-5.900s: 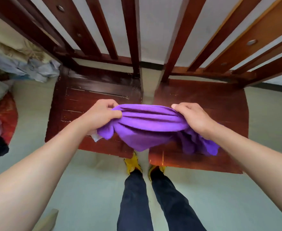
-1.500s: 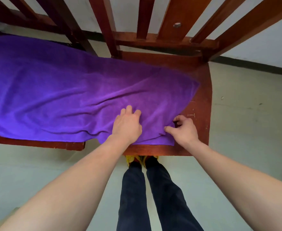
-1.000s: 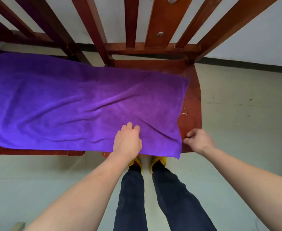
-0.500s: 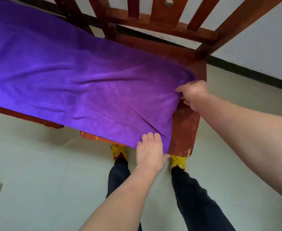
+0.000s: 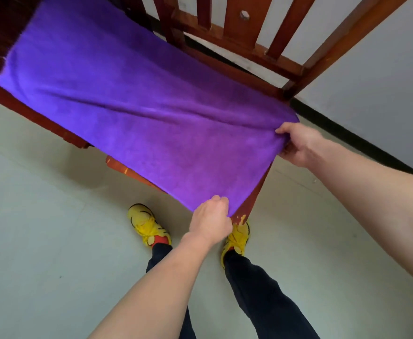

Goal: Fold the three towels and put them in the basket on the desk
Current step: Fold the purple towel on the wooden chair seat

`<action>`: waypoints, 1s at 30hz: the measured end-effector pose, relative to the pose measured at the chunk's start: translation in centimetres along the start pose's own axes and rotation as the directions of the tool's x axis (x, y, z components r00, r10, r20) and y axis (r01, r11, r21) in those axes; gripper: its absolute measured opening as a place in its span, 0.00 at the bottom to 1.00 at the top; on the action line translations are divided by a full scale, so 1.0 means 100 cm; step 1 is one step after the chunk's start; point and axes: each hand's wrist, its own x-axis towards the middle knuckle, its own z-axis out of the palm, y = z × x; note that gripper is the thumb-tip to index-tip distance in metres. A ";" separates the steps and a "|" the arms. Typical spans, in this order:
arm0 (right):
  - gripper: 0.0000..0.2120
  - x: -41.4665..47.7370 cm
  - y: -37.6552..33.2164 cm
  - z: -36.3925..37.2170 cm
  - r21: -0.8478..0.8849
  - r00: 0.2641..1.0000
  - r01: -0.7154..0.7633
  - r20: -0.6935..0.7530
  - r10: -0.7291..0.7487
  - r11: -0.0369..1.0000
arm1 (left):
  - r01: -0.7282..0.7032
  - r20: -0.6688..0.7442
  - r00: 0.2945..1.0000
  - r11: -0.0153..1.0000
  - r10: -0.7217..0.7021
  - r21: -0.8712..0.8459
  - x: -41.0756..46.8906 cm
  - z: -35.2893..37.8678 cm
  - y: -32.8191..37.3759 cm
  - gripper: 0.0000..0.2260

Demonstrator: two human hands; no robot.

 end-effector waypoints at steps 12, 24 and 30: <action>0.11 -0.089 -0.073 0.061 0.020 0.951 0.307 0.028 -0.307 0.951 | 0.006 -0.257 0.962 0.949 -0.092 -0.317 -0.044 -0.103 -0.018 0.06; 0.13 -0.132 -0.125 0.268 -0.024 0.877 0.480 0.026 -0.480 0.877 | -0.053 -0.528 0.791 0.826 -0.309 -0.562 -0.015 -0.255 -0.197 0.04; 0.12 -0.122 -0.134 0.381 -0.089 0.879 0.472 -0.030 -0.476 0.877 | 0.007 -0.464 0.822 0.821 -0.329 -0.571 0.007 -0.307 -0.296 0.03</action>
